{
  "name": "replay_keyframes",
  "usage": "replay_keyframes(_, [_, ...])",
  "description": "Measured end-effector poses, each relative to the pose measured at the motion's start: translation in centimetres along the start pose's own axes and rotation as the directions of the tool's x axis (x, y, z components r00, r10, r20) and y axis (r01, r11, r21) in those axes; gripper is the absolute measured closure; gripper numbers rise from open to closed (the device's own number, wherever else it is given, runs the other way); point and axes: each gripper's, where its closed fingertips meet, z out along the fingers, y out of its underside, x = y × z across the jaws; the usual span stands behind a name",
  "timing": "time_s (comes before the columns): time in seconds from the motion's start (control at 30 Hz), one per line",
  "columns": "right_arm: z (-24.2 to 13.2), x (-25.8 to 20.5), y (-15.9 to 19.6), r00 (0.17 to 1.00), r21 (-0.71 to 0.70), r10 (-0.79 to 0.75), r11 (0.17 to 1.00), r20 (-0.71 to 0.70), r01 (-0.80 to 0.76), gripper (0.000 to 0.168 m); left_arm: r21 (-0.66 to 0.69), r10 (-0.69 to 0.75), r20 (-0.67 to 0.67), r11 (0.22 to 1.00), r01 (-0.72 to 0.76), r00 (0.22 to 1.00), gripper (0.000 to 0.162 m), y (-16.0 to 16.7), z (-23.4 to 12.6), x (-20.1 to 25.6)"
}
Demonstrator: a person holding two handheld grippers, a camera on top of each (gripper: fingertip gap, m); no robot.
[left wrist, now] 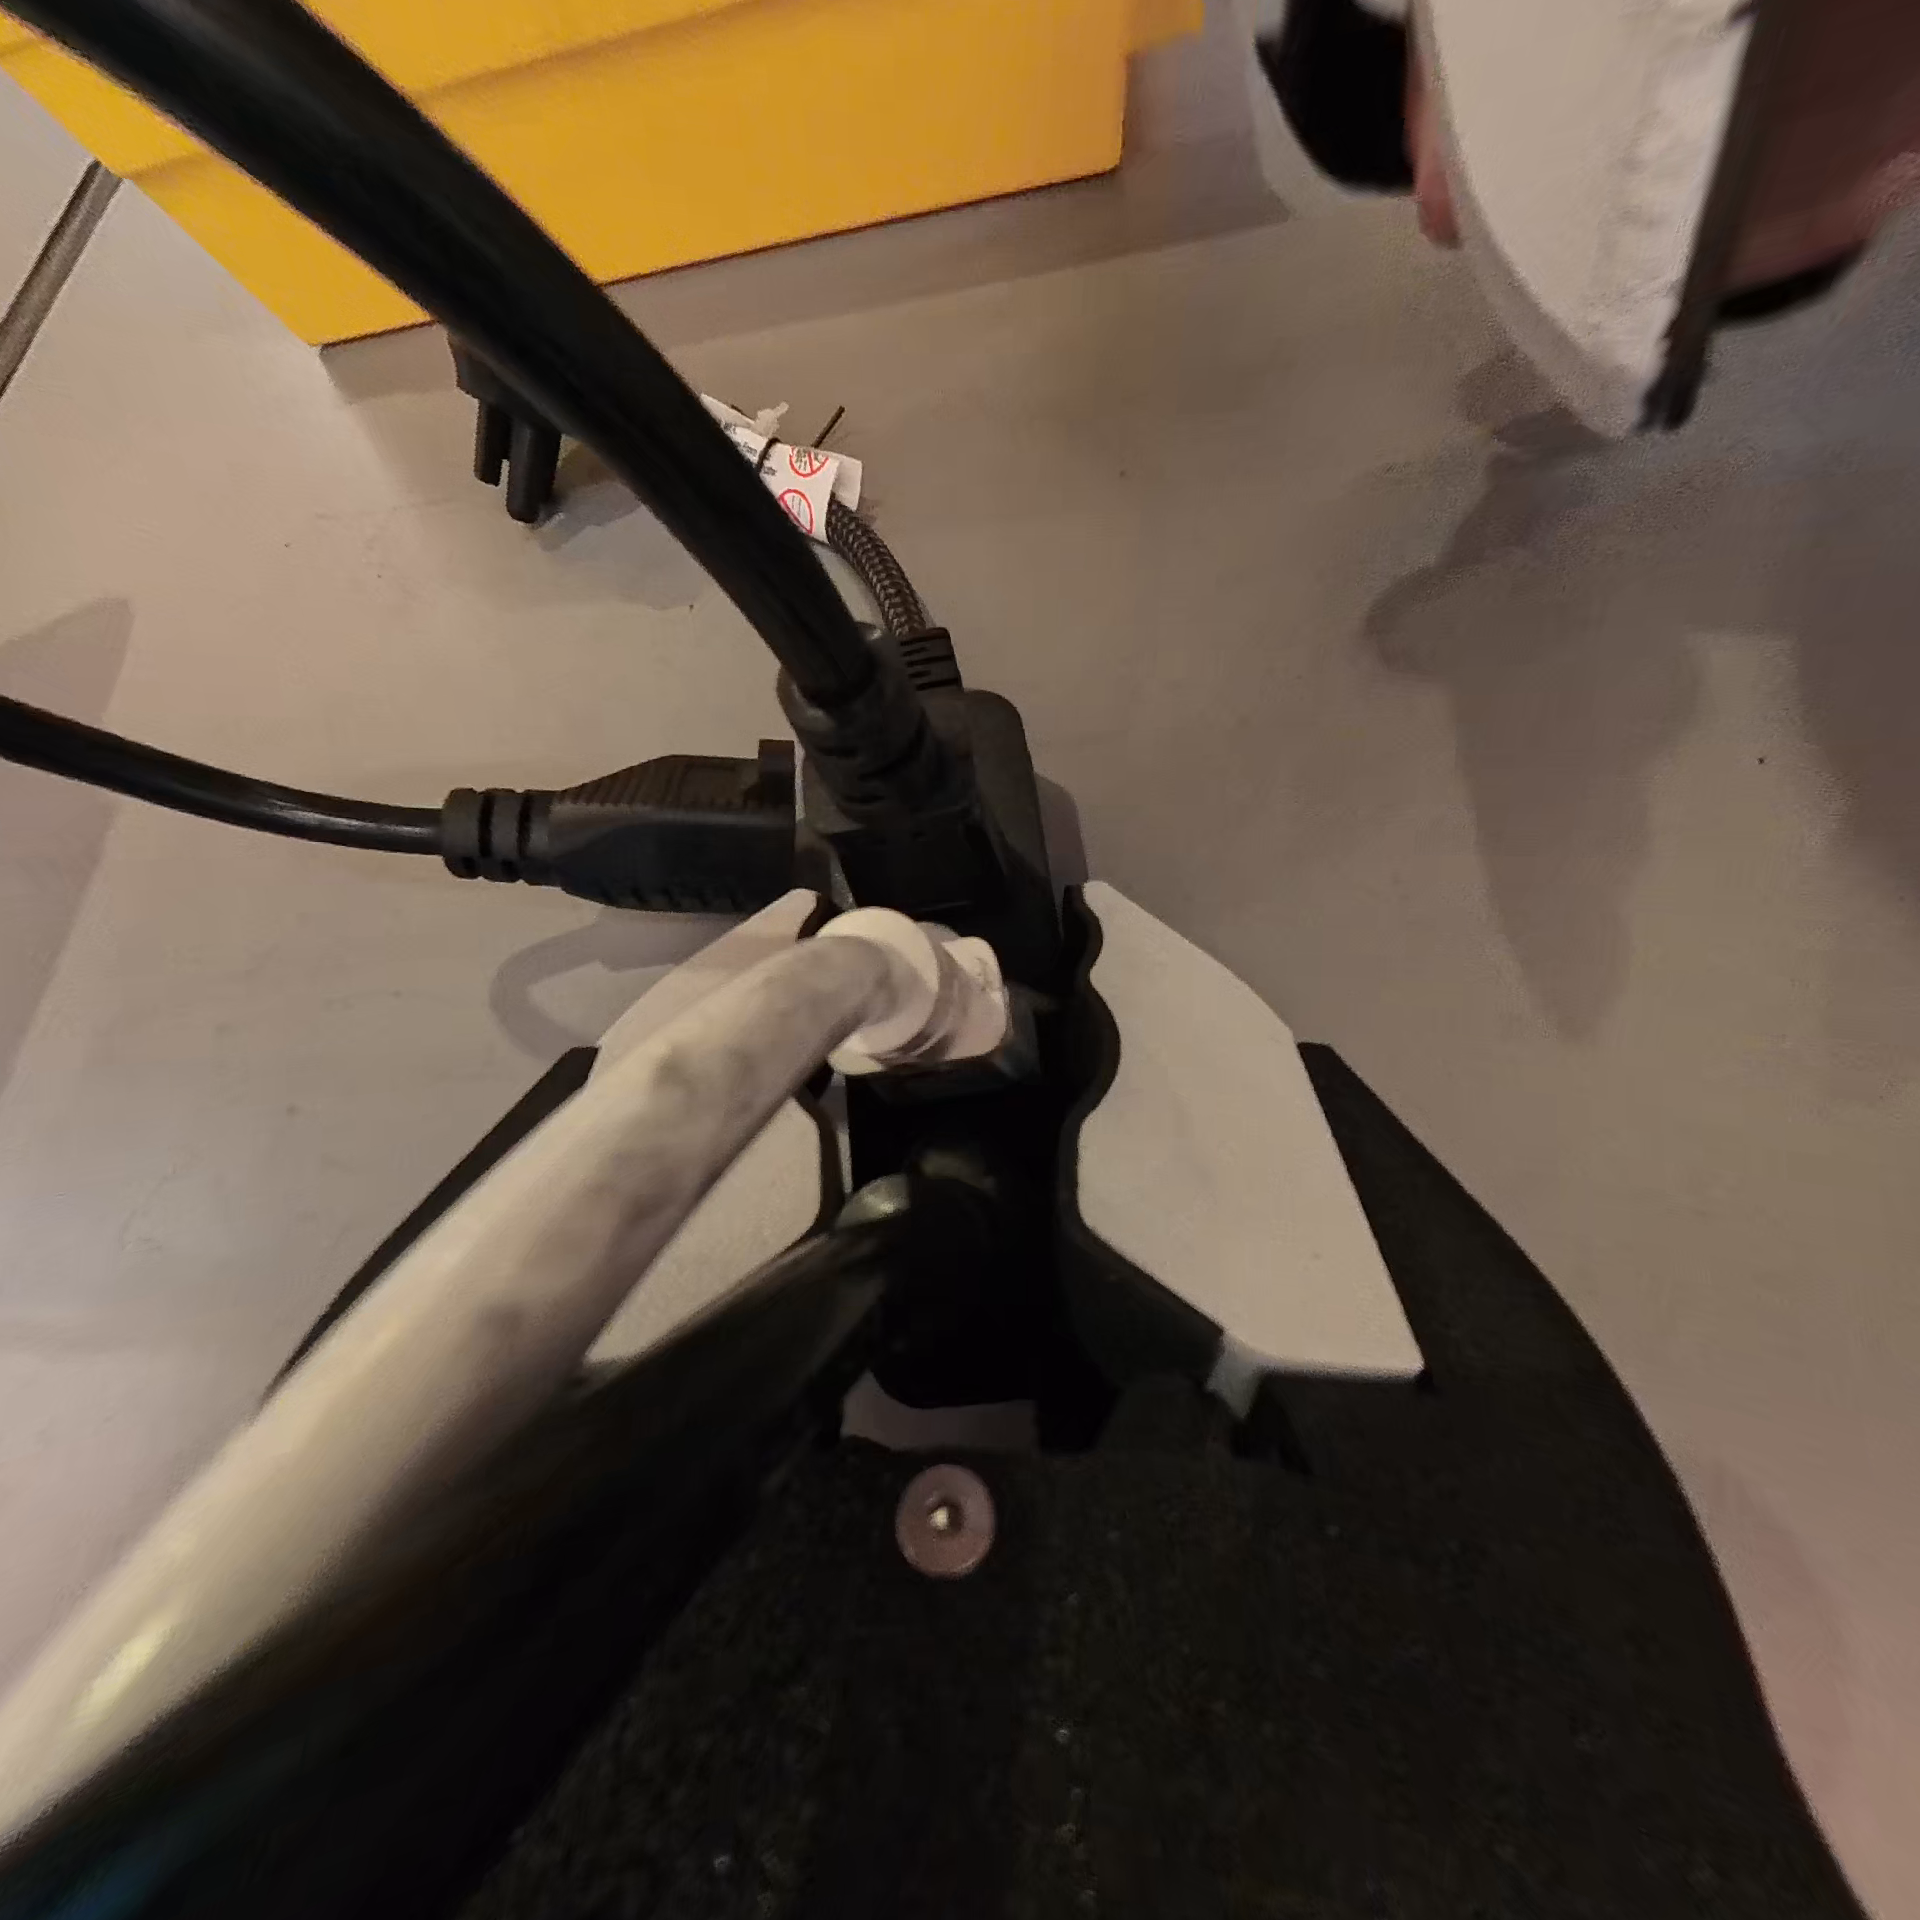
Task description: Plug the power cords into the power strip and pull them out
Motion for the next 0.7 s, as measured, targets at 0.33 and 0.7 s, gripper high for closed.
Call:
replay_keyframes(0.33, [-1.9, 0.3, -1.1, 0.996, 0.217, 0.089, 0.972, 0.026, -0.092, 0.123, -0.003, -0.002, -0.002, 1.000, 0.002, 1.000, 0.120, 0.0, 0.0, 0.0])
replay_keyframes(0.7, [-2.5, 1.3, 0.1, 0.994, 0.108, -0.055, 0.992, -0.094, 0.065, 0.152, -0.005, 0.000, -0.004, 1.000, 0.000, 1.000, 0.120, 0.1, 0.0, 0.1])
